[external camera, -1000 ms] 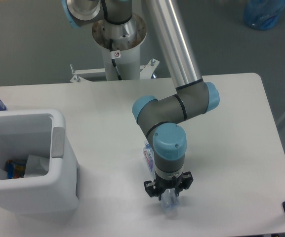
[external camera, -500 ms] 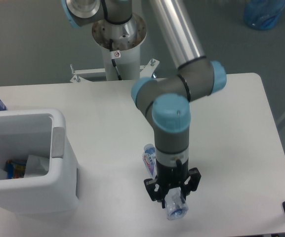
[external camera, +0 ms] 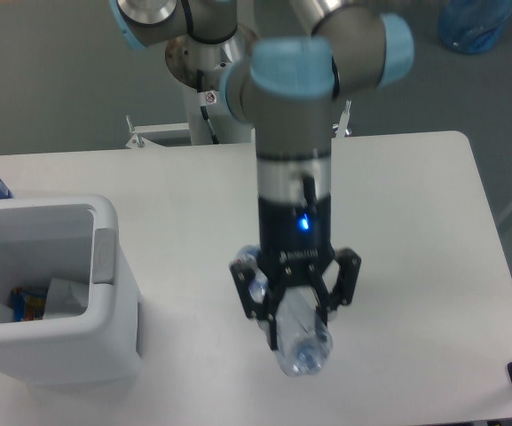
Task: Place the trash in the trash can
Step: 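Lift the bottle and carry it over the white bin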
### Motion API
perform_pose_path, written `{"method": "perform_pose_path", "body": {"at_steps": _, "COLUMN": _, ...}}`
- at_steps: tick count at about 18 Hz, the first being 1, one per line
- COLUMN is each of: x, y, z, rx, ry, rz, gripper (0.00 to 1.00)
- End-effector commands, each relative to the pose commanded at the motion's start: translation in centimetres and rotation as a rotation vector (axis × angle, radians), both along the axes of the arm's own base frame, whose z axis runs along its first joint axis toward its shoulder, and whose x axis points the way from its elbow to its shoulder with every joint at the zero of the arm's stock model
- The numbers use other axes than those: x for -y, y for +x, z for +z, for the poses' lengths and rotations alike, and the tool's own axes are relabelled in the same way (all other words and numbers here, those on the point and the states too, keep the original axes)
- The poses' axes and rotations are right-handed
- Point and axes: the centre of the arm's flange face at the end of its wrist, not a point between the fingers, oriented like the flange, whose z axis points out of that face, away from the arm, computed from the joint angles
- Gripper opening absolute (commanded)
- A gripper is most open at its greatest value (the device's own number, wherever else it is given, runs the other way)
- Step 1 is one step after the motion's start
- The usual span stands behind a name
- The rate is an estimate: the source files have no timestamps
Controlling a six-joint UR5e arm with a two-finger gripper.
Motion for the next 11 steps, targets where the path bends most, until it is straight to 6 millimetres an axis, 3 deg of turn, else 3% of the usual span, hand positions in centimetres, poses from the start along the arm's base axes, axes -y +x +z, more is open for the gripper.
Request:
{"method": "perform_pose_path", "body": {"at_steps": 6, "x": -0.1, "y": 5.8, "z": 4.1, "rx": -0.043, "ry": 0.046, "rz": -0.066, "gripper": 0.59}}
{"method": "perform_pose_path", "body": {"at_steps": 11, "x": 0.4, "y": 8.7, "z": 5.6, "rx": -0.057, "ry": 0.063, "rz": -0.094, "gripper": 0.59}}
